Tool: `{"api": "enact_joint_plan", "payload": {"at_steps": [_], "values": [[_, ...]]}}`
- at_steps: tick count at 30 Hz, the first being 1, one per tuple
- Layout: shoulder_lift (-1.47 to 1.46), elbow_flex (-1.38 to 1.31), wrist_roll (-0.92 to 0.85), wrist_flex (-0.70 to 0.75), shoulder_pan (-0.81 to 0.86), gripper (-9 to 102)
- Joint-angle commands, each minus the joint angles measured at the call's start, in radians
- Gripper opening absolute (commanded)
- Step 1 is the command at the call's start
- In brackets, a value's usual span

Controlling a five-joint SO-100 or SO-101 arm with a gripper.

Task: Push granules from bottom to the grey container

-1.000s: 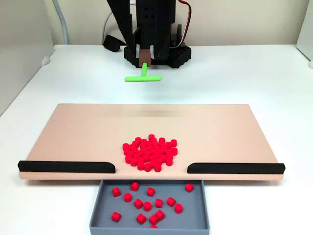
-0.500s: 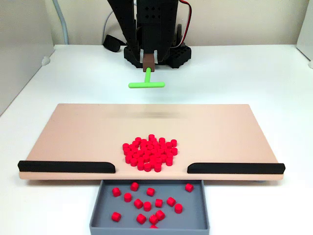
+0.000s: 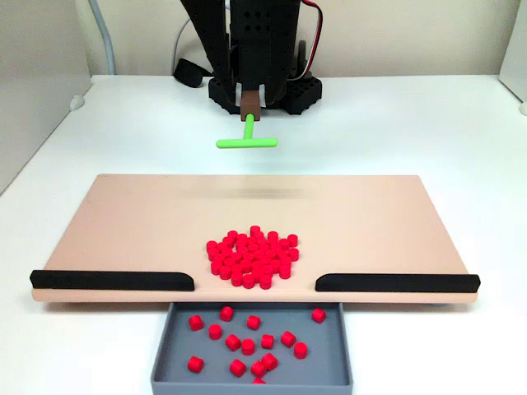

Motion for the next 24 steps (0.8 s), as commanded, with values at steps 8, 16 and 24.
{"api": "enact_joint_plan", "payload": {"at_steps": [8, 16, 24], "values": [[0.025, -0.028, -0.006, 0.003, 0.015, 0], [0.014, -0.028, -0.015, 0.003, -0.021, 0], [-0.008, -0.035, 0.009, 0.003, -0.041, 0]]}}
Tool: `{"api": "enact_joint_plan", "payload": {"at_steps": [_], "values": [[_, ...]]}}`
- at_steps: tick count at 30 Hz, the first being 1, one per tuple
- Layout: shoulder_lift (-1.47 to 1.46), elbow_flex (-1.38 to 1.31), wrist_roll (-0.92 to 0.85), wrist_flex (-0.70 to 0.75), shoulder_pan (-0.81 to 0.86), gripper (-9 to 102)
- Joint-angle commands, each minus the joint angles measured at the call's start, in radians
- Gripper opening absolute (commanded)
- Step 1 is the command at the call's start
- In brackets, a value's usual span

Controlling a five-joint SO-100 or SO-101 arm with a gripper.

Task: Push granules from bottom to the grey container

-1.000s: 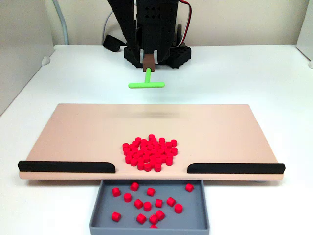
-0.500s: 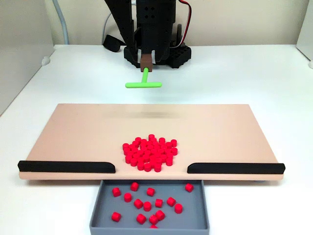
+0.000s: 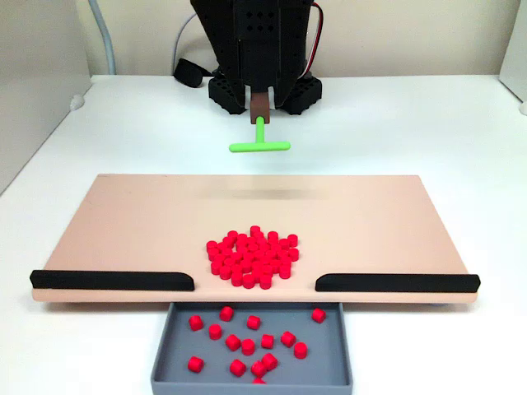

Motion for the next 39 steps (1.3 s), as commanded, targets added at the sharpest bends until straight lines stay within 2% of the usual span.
{"api": "enact_joint_plan", "payload": {"at_steps": [1, 13, 39], "values": [[0.009, -0.04, 0.014, 0.003, 0.002, 0], [0.054, -0.041, -0.018, 0.003, 0.061, 0], [0.037, 0.026, -0.044, -0.018, 0.058, 0]]}}
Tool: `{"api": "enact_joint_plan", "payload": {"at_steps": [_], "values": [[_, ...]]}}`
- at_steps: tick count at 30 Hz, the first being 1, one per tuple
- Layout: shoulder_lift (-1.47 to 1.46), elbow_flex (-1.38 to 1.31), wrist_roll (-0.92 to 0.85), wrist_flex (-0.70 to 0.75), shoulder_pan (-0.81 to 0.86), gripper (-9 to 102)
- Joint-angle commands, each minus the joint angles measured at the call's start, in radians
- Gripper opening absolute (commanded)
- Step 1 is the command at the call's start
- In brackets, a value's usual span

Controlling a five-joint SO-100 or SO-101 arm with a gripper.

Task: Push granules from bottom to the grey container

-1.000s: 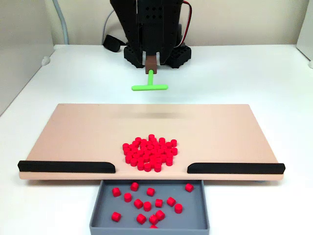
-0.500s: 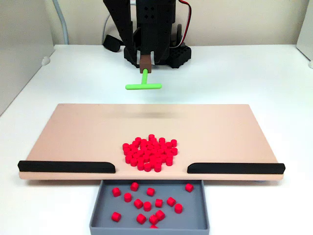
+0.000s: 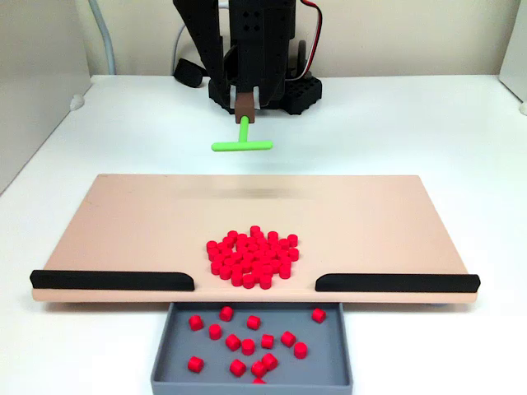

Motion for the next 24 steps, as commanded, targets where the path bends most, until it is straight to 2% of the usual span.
{"api": "enact_joint_plan", "payload": {"at_steps": [1, 9, 13, 16, 24], "values": [[0.037, 0.032, 0.014, -0.058, -0.008, 0], [0.034, 0.14, 0.002, -0.187, -0.017, 0], [0.032, 0.169, -0.008, -0.193, -0.025, 0], [0.054, 0.242, 0.008, -0.287, -0.038, 0], [0.014, 0.284, 0.026, -0.403, -0.055, 0]]}}
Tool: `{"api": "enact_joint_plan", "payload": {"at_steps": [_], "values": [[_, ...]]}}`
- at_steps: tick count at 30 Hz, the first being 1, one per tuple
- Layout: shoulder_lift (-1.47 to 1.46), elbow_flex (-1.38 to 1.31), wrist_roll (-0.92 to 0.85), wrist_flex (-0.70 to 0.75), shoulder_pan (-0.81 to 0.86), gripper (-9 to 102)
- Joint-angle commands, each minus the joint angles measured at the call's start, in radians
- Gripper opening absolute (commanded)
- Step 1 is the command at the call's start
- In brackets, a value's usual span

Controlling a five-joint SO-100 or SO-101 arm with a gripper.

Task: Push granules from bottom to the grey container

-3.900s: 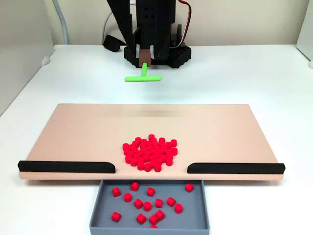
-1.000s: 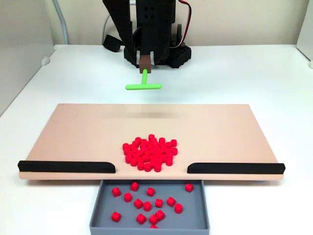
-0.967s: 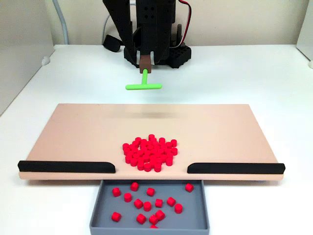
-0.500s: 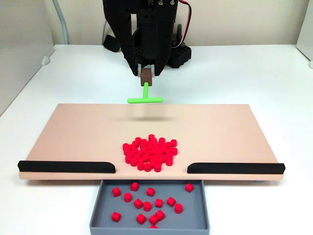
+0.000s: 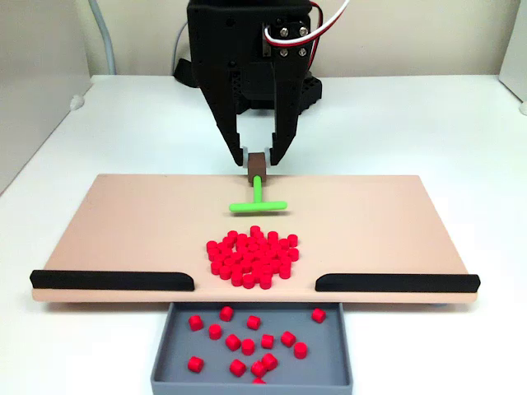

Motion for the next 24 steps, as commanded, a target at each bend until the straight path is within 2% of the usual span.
{"api": "enact_joint_plan", "payload": {"at_steps": [1, 10, 24], "values": [[0.006, -0.006, 0.028, -0.035, -0.006, 0], [-0.078, -0.006, 0.037, -0.092, 0.003, 0], [-0.14, -0.038, 0.031, -0.1, 0.018, 0]]}}
